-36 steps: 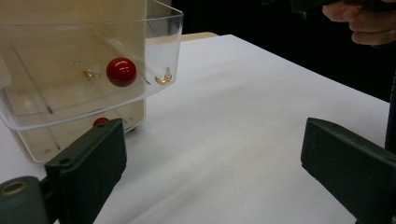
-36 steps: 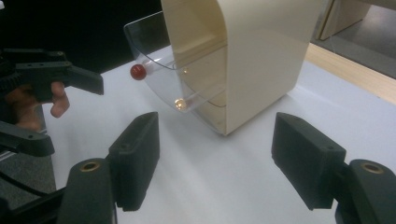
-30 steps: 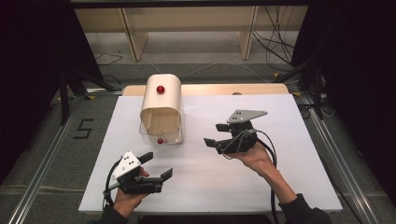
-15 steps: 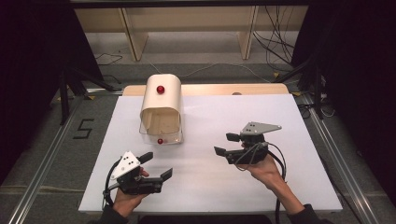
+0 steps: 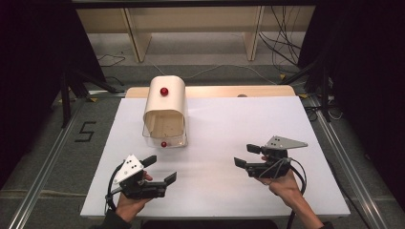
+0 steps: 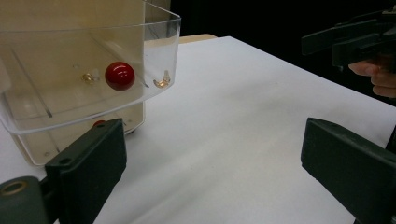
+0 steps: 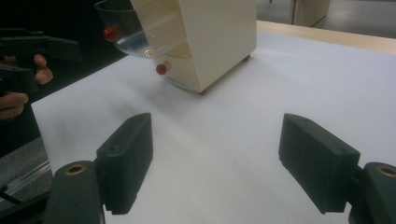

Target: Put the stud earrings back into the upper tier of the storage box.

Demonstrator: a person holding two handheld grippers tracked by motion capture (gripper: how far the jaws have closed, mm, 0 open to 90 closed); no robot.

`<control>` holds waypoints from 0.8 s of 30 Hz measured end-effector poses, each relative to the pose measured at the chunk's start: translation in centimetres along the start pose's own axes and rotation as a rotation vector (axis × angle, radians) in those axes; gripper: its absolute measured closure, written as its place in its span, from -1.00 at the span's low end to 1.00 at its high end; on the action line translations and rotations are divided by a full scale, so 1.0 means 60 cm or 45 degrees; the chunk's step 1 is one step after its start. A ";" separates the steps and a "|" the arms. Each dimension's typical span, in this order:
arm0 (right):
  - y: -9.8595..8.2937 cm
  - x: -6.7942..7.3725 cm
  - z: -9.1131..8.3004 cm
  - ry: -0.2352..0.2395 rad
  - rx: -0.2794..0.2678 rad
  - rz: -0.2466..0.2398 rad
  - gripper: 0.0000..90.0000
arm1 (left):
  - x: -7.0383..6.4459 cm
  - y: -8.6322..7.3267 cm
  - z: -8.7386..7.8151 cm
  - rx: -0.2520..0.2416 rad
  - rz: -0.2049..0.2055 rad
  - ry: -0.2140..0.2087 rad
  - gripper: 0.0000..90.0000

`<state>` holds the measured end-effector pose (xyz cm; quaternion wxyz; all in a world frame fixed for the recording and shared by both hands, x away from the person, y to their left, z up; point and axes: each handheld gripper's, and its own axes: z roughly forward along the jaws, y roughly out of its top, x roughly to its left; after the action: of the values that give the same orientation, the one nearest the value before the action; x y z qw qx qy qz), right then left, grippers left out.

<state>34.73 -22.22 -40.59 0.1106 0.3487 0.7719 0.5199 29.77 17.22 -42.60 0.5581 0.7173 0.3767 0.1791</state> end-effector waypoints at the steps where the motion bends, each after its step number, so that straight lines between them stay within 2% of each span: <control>1: -0.003 0.000 -0.002 0.000 -0.009 0.000 -0.41 | 0.000 0.000 0.000 -0.001 0.000 0.000 -0.86; 9: -0.033 0.004 -0.013 -0.014 -0.009 -0.004 -0.49 | 0.001 0.000 0.000 -0.001 -0.002 -0.002 -0.86; 19: -0.051 0.012 -0.029 -0.062 -0.065 -0.005 -0.59 | 0.000 -0.001 0.001 0.004 -0.002 -0.006 -0.86; 24: -0.059 0.010 -0.032 -0.067 -0.059 0.000 -0.60 | -0.001 -0.001 0.001 0.008 0.004 -0.007 -0.86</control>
<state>31.79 -23.97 -42.77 0.1387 0.3597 0.7565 0.5283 29.77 17.14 -42.66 0.5567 0.7201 0.3744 0.1769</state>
